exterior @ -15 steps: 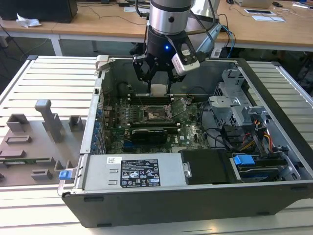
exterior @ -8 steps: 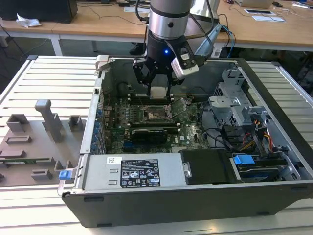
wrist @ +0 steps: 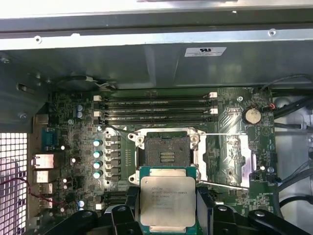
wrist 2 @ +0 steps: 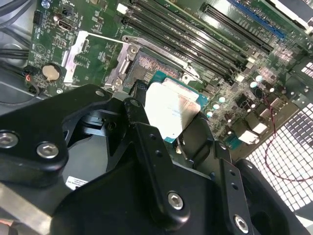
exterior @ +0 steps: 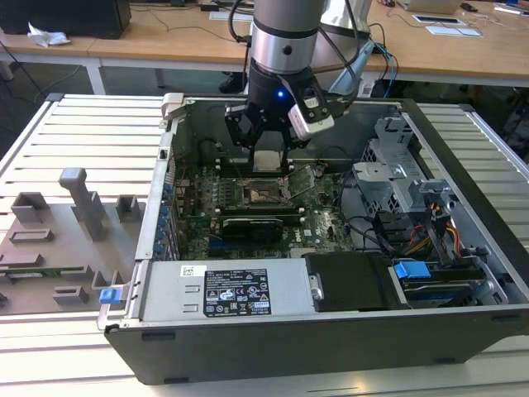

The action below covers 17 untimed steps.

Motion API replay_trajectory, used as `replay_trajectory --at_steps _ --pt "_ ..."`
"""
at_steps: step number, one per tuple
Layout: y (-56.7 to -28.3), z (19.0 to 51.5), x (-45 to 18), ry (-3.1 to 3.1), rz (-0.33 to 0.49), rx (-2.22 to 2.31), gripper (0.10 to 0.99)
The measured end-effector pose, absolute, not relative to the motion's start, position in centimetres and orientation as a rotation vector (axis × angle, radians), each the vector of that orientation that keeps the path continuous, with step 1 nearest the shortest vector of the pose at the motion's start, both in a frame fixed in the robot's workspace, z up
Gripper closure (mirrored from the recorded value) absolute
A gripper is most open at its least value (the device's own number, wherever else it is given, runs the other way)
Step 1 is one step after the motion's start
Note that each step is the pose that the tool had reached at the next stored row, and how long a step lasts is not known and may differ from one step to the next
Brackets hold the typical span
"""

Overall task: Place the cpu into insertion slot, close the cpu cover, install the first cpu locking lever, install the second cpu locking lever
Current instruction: 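Place the cpu into insertion slot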

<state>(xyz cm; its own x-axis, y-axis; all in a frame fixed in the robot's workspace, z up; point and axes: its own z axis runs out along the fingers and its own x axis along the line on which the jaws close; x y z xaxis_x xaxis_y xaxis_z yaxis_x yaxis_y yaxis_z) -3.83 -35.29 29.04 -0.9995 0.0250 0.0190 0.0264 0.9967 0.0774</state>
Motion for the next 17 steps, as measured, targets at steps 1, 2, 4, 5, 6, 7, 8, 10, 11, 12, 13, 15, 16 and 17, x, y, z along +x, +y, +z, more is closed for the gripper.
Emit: replay_trajectory --at_steps 1,2,4,5,6,7,8,10,11,12,13,15,16,17 --pt "-35.3 28.9 -3.8 -3.121 -0.118 -0.040 0.541" --pt "-35.2 28.8 -3.8 -3.121 -0.113 -0.041 0.541" --pt "-35.1 28.6 -3.8 -3.122 -0.099 -0.040 0.541" --pt "-35.0 28.6 -3.8 -3.122 -0.096 -0.040 0.541" --pt "-34.8 28.5 -3.8 -3.122 -0.091 -0.040 0.541" --pt "-34.6 28.4 -3.8 -3.122 -0.086 -0.040 0.541" --pt "-34.5 28.4 -3.8 -3.122 -0.084 -0.041 0.541" --pt "-34.4 28.2 -3.8 -3.123 -0.082 -0.040 0.541" --pt "-34.4 28.2 -3.8 -3.123 -0.082 -0.040 0.541" --pt "-34.4 28.0 -3.8 -3.123 -0.082 -0.041 0.541" --pt "-34.4 27.9 -3.8 -3.123 -0.082 -0.041 0.541" --pt "-34.4 27.8 -3.8 -3.123 -0.082 -0.041 0.541" --pt "-34.4 27.7 -3.8 -3.123 -0.082 -0.040 0.541" --pt "-34.4 27.6 -3.8 -3.123 -0.082 -0.040 0.541"
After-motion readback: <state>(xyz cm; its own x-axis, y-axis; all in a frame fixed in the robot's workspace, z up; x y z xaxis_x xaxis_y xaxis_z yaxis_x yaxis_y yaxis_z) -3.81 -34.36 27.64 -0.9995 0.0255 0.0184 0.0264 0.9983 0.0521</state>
